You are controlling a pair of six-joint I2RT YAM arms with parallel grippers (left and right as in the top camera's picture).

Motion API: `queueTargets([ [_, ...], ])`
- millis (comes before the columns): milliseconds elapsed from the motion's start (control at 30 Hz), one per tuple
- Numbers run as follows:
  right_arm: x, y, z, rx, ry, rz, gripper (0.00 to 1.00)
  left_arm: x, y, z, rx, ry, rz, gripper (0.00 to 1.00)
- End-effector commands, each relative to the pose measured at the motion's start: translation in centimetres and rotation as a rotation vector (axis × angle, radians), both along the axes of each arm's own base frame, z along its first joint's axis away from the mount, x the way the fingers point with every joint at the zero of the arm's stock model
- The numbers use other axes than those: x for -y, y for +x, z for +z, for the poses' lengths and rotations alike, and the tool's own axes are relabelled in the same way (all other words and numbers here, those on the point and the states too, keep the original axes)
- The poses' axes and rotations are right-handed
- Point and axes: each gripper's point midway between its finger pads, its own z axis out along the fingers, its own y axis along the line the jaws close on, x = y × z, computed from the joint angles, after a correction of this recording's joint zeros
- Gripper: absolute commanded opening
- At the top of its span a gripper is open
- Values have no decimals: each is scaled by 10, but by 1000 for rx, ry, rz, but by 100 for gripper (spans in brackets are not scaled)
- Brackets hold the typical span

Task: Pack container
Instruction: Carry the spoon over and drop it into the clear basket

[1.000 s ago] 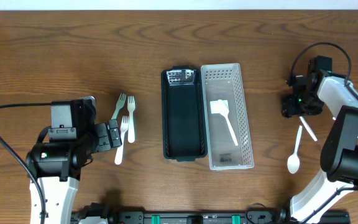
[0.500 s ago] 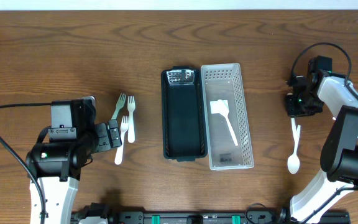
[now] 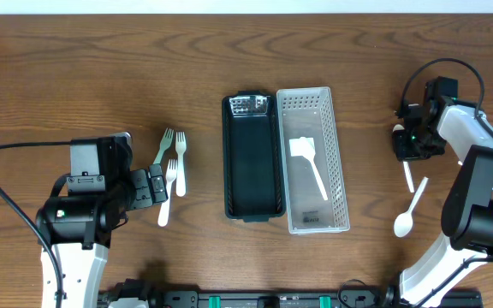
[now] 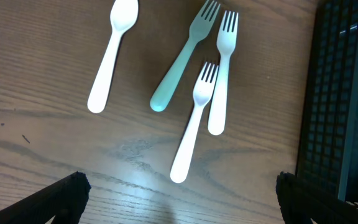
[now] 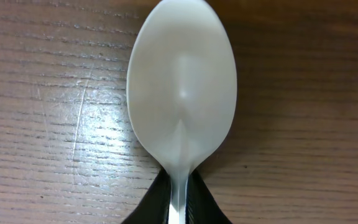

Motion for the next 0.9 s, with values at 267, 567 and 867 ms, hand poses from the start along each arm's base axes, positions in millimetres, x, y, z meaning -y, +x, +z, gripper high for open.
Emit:
queueTargets([
  [267, -1, 8, 5, 7, 25, -183, 1, 0, 3, 7, 19, -5, 5, 98],
  [567, -51, 47, 150, 291, 52, -190, 1, 0, 3, 7, 18, -5, 5, 98],
  [867, -174, 17, 221, 408, 212, -127, 1, 0, 3, 7, 17, -5, 5, 98],
])
